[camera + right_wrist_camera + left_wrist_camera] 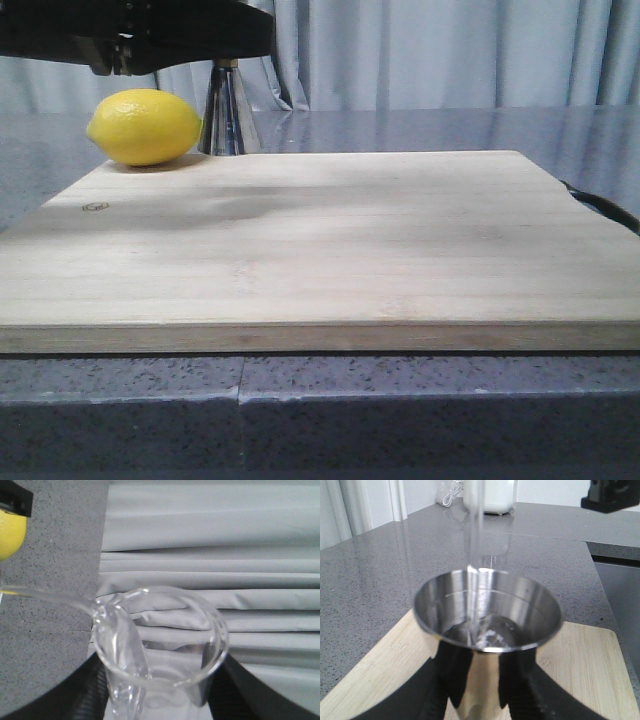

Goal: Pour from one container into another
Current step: 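Tilt the beaker with the right gripper, pouring liquid into the jigger, then tilt the beaker upright and move it back toward the board edge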

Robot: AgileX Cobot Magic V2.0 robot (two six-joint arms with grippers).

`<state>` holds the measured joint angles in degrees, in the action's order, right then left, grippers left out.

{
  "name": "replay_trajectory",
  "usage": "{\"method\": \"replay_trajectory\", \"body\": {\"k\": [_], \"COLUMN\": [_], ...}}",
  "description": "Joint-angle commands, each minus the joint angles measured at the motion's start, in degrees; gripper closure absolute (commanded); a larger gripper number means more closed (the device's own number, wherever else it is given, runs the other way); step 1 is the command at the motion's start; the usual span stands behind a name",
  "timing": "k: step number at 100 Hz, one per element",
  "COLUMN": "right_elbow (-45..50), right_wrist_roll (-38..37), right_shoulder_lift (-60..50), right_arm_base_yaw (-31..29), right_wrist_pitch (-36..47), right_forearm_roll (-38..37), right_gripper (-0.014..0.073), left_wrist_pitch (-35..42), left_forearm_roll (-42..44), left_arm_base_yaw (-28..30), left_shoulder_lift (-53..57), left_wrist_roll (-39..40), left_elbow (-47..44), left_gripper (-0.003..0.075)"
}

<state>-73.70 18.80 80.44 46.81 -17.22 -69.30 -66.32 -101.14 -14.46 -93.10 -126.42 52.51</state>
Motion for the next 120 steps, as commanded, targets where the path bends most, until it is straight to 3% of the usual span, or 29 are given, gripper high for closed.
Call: {"method": "replay_trajectory", "body": {"k": [1,72,120], "right_elbow": [-2.3,-2.3,-2.3], "right_wrist_roll": [0.2,-0.1,-15.1], "right_shoulder_lift": [-1.6,-1.6,-1.6], "right_arm_base_yaw": [-0.2,-0.2,-0.2], "right_wrist_pitch": [1.8,1.8,1.5], "right_forearm_roll": [-2.5,-3.2,14.8], "right_gripper": [0.0262,0.0262,0.0262], "left_wrist_pitch": [-5.7,-5.7,-5.7], "left_forearm_roll": [-4.8,-4.8,-4.8], "left_arm_base_yaw": [-0.6,-0.6,-0.6], "left_shoulder_lift": [2.5,2.5,2.5], "left_wrist_roll": [0.3,0.3,0.3], "left_elbow": [1.8,1.8,1.8], "left_gripper": [0.0492,0.0492,0.0492]}}
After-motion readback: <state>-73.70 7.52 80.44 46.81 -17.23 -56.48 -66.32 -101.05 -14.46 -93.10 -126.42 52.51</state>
